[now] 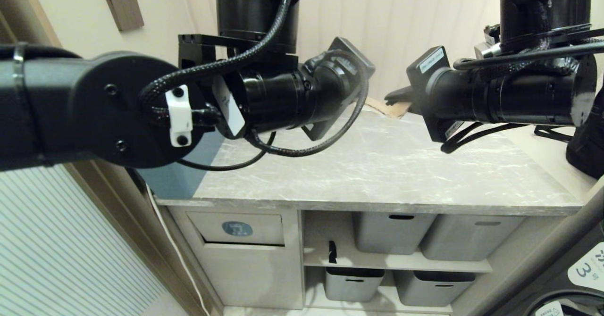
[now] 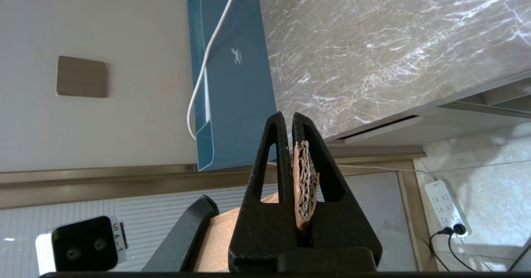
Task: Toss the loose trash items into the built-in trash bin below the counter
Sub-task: Hand it to the other hand
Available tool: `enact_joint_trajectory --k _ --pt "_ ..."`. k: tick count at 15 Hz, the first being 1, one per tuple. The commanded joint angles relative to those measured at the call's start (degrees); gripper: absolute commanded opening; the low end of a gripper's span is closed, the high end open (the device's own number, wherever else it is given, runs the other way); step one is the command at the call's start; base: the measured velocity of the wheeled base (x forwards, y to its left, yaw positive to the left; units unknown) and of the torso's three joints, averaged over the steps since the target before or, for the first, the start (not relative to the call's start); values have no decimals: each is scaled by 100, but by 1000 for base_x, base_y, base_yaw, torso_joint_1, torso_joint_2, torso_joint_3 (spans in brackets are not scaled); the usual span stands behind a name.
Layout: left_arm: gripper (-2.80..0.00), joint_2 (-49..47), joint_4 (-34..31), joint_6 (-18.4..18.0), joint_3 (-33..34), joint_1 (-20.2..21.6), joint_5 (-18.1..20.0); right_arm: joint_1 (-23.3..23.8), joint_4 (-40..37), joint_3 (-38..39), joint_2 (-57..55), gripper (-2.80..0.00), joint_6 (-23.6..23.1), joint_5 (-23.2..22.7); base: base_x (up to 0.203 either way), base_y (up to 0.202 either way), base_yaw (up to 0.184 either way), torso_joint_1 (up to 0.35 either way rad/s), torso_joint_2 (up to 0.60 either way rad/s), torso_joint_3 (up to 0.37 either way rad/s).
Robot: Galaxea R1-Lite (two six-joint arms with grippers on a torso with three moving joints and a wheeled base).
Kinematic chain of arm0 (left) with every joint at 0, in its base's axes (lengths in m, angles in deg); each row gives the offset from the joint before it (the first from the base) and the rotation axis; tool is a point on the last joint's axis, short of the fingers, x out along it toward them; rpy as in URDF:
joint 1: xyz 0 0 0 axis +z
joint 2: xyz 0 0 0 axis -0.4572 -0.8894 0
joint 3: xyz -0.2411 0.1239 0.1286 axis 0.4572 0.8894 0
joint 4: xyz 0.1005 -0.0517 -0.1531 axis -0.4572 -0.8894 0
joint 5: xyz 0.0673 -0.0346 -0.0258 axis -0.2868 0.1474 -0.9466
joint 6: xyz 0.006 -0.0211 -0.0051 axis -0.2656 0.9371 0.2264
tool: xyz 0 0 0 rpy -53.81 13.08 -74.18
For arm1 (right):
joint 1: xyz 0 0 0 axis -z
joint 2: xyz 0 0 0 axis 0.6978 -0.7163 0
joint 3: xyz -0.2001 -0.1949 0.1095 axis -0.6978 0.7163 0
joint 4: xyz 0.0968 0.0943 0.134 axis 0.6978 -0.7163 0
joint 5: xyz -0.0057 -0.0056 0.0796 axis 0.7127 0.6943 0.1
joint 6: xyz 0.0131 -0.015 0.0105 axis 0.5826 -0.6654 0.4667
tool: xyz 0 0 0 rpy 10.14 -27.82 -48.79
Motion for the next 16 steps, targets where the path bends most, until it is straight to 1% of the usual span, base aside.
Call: enact_joint_trajectory --k 1,2,4,8,10,11,13,14,16 --pt "-280 -10 1 35 -1 -15 -10 -2 -3 86 34 -280 32 5 0 0 0 0 0 0" --pt "-280 -10 1 35 1 -7 -15 -2 -3 133 66 0 21 6 0 0 0 0 0 0" --pt "-280 -18 1 22 -1 -14 -124 7 6 146 75 0 28 6 0 0 0 0 0 0" --pt "-280 -18 -25 21 26 -7 -194 74 1 190 145 0 26 19 0 0 0 0 0 0" --pt "-280 9 -60 -64 176 31 -373 396 -2 229 375 0 -59 24 0 0 0 0 0 0" --pt "-280 40 -59 -164 350 82 -549 585 -2 305 560 0 -115 24 0 0 0 0 0 0" --pt "-280 185 3 -276 766 311 -940 1102 11 824 1054 0 -318 35 0 0 0 0 0 0" --pt "-280 297 15 -262 869 377 -978 1343 45 1248 1307 -280 -505 76 0 0 0 0 0 0" --pt "-280 399 26 -287 944 439 -986 1837 440 2210 1766 -280 -964 300 0 0 0 0 0 0"
